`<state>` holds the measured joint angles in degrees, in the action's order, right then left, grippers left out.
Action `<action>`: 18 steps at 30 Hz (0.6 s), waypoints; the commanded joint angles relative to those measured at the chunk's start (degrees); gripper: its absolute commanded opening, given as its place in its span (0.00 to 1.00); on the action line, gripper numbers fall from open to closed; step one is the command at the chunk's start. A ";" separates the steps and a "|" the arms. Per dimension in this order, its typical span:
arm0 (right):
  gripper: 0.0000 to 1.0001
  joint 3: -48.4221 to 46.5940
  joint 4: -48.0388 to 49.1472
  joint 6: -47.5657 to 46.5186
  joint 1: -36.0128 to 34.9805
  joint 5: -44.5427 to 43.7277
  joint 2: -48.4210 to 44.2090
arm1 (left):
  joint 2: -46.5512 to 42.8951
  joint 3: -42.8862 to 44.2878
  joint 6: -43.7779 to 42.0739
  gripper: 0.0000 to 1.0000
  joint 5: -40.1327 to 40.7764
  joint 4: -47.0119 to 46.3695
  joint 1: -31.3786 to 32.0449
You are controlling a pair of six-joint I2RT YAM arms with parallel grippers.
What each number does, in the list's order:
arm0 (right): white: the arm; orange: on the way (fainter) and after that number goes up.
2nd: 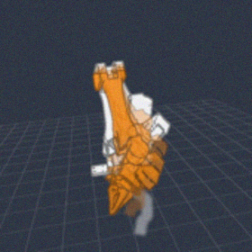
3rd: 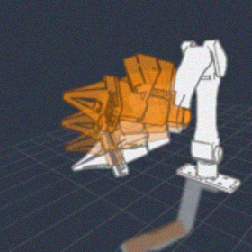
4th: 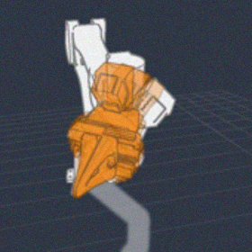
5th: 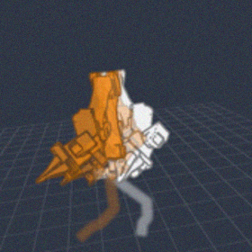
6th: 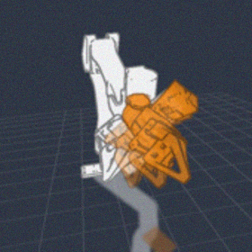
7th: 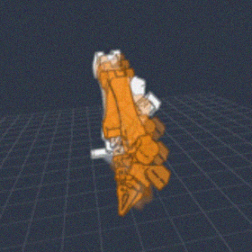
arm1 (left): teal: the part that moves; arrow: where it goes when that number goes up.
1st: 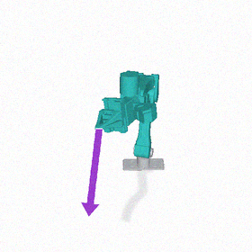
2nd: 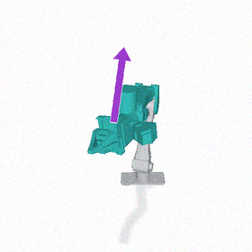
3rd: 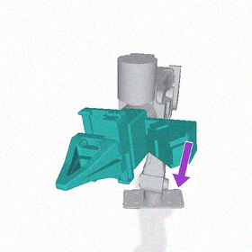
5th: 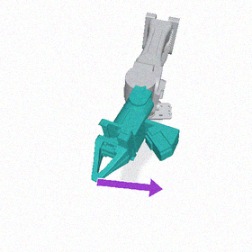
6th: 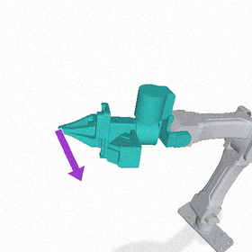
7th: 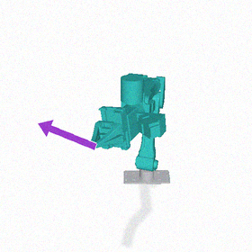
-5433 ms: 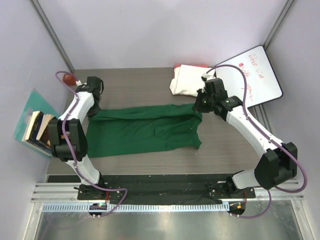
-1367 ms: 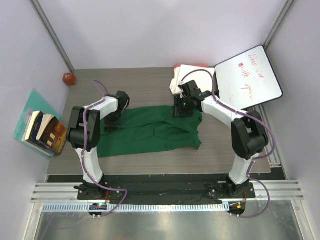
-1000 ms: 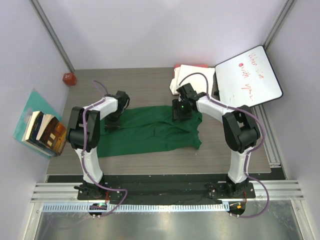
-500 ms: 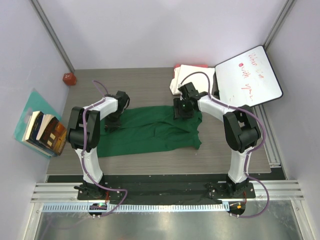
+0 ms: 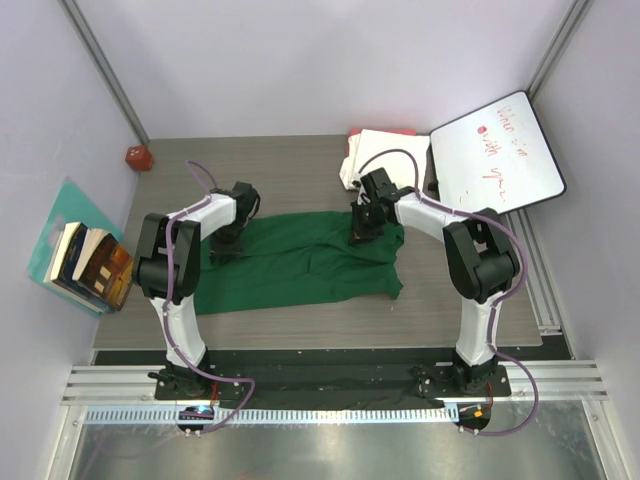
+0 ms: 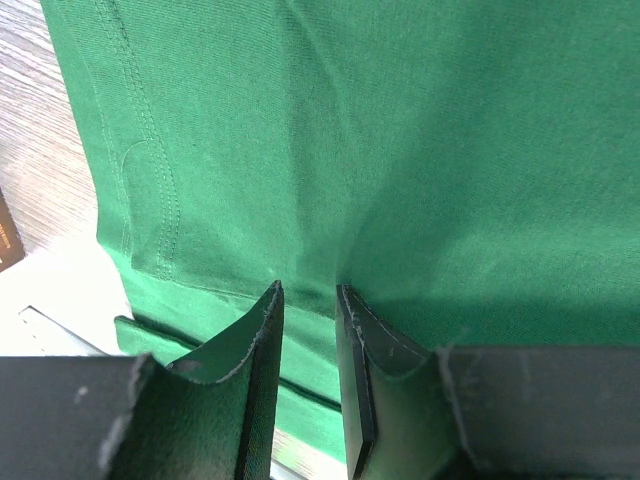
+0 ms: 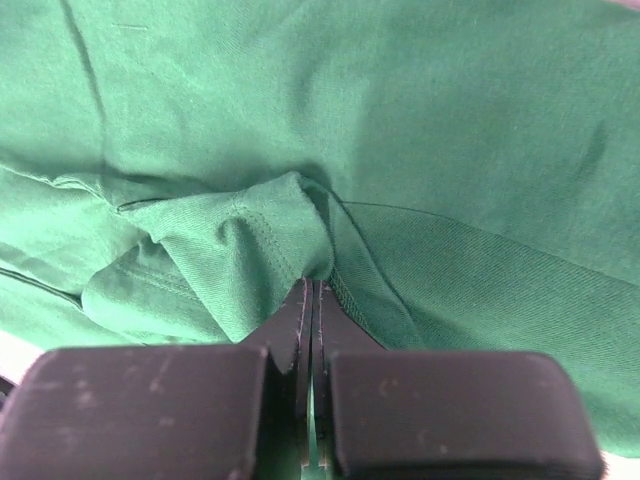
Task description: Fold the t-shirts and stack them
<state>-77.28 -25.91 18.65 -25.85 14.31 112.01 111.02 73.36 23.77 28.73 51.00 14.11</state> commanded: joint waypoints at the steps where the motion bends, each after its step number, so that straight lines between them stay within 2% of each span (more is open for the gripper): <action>1: 0.01 1.25 2.53 0.24 -0.08 1.34 -5.30 | -0.98 0.38 0.23 0.28 -0.52 -0.47 0.48; 8: 0.01 3.45 2.62 0.42 -0.17 3.79 -9.43 | -0.63 0.55 0.23 0.29 -0.52 -0.29 0.92; 18: 0.01 6.87 1.48 -0.90 -0.96 7.40 -10.05 | -0.63 0.47 0.14 0.29 -0.43 -0.20 1.10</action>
<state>-71.50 -24.49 18.63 -26.02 19.44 104.38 111.02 73.36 23.75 28.71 51.03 14.87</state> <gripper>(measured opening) 0.018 0.284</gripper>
